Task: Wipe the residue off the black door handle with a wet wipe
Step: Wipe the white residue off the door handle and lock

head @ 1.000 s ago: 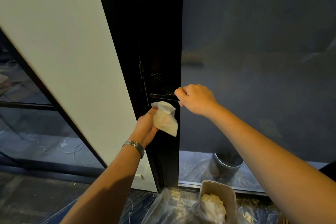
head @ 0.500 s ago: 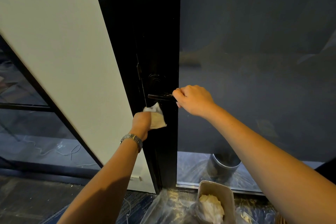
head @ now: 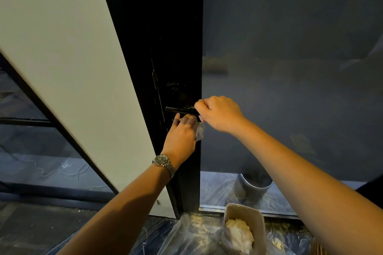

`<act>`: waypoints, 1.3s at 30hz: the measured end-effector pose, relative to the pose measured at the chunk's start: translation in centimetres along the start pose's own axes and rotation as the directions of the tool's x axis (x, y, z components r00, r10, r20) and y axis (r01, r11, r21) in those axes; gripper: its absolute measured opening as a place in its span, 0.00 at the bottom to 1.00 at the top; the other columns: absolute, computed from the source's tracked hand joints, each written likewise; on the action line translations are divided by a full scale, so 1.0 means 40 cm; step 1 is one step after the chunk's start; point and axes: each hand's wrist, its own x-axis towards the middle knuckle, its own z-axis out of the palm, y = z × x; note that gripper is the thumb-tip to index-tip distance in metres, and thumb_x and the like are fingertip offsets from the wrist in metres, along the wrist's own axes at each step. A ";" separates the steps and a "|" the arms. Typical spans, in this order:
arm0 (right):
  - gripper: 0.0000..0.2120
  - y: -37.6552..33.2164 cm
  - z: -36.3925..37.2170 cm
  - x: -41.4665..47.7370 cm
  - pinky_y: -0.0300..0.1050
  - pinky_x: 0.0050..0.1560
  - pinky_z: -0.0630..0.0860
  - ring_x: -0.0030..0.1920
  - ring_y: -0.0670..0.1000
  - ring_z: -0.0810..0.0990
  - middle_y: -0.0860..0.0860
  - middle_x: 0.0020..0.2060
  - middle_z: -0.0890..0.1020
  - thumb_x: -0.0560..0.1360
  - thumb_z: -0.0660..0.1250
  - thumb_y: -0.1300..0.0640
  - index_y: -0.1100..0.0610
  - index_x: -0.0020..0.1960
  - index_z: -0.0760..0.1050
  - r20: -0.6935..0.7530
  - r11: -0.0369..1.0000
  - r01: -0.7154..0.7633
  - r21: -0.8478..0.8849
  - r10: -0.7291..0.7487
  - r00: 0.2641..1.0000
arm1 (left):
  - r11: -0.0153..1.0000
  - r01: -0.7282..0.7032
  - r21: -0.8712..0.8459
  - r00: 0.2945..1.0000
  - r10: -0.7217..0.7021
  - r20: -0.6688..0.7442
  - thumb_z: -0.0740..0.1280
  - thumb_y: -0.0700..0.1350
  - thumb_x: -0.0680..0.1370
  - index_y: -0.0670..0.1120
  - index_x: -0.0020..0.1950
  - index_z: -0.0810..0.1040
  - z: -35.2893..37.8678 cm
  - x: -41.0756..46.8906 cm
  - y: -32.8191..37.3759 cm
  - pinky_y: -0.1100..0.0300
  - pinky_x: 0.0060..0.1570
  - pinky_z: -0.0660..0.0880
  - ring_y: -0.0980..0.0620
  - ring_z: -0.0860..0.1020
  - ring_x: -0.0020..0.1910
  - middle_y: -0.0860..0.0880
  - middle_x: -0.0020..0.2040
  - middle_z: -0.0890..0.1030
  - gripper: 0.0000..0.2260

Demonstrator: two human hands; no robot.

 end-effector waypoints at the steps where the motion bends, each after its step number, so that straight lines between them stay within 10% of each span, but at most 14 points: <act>1: 0.24 -0.002 -0.001 -0.001 0.48 0.37 0.71 0.31 0.51 0.72 0.59 0.35 0.82 0.79 0.51 0.50 0.64 0.40 0.79 -0.002 1.000 -0.001 -0.001 0.001 1.000 | 0.995 -0.035 0.092 0.999 0.033 0.023 0.59 0.43 0.77 0.43 0.72 0.61 0.006 0.003 -0.008 0.51 0.71 0.41 0.47 0.59 0.72 0.45 0.70 0.66 0.22; 10: 0.23 -0.006 -0.007 -0.005 0.52 0.42 0.76 0.34 0.55 0.75 0.58 0.36 0.82 0.79 0.51 0.51 0.64 0.40 0.78 0.002 1.000 -0.003 -0.011 0.003 1.000 | 0.832 -0.190 0.522 0.975 0.098 0.199 0.66 0.46 0.74 0.45 0.70 0.66 0.062 -0.077 -0.062 0.45 0.68 0.44 0.44 0.49 0.74 0.44 0.73 0.64 0.25; 13: 0.24 -0.004 -0.005 -0.004 0.52 0.42 0.77 0.33 0.54 0.74 0.60 0.38 0.83 0.79 0.51 0.51 0.65 0.39 0.78 -0.003 1.000 -0.001 -0.009 0.001 1.000 | 0.942 -0.078 0.325 0.995 0.051 0.091 0.76 0.43 0.62 0.44 0.58 0.79 0.089 -0.104 -0.065 0.47 0.66 0.59 0.45 0.66 0.69 0.45 0.68 0.72 0.24; 16: 0.24 0.001 -0.003 0.000 0.53 0.41 0.76 0.32 0.54 0.73 0.61 0.38 0.83 0.79 0.51 0.51 0.65 0.39 0.77 0.005 1.000 0.003 -0.002 -0.003 1.000 | 0.983 0.180 -0.047 0.984 -0.180 0.011 0.68 0.36 0.71 0.43 0.73 0.60 0.097 -0.114 -0.052 0.50 0.69 0.60 0.44 0.62 0.72 0.44 0.73 0.62 0.32; 20: 0.23 0.005 0.004 0.005 0.47 0.35 0.69 0.32 0.53 0.72 0.61 0.38 0.83 0.79 0.51 0.51 0.62 0.35 0.76 0.019 1.000 0.012 -0.022 -0.012 1.000 | 0.630 0.418 -0.655 0.842 -0.539 0.018 0.55 0.35 0.79 0.46 0.75 0.54 0.095 -0.104 -0.021 0.71 0.64 0.58 0.50 0.63 0.71 0.49 0.74 0.60 0.25; 26: 0.24 0.004 0.002 0.004 0.51 0.38 0.74 0.33 0.55 0.73 0.61 0.40 0.83 0.79 0.51 0.51 0.66 0.39 0.77 0.017 1.000 0.007 -0.003 -0.007 1.000 | 0.197 0.449 -0.871 0.670 -0.720 0.183 0.55 0.35 0.78 0.45 0.64 0.72 0.054 -0.051 -0.026 0.49 0.62 0.69 0.36 0.71 0.63 0.38 0.64 0.73 0.16; 33: 0.24 0.007 0.003 0.007 0.47 0.36 0.69 0.33 0.54 0.72 0.62 0.40 0.83 0.79 0.51 0.51 0.66 0.39 0.77 0.026 1.000 0.015 0.000 -0.015 1.000 | 0.237 0.349 -0.907 0.678 -0.732 0.070 0.55 0.34 0.79 0.42 0.64 0.72 0.011 -0.039 -0.045 0.56 0.67 0.66 0.50 0.71 0.63 0.46 0.64 0.73 0.16; 39: 0.24 0.004 0.006 0.004 0.48 0.36 0.70 0.33 0.54 0.72 0.61 0.41 0.83 0.79 0.51 0.51 0.65 0.39 0.78 0.018 1.000 0.014 -0.018 -0.014 1.000 | 0.070 0.500 -0.863 0.613 -0.732 0.296 0.55 0.38 0.79 0.40 0.61 0.74 0.046 -0.044 -0.023 0.55 0.46 0.74 0.45 0.77 0.47 0.42 0.50 0.79 0.14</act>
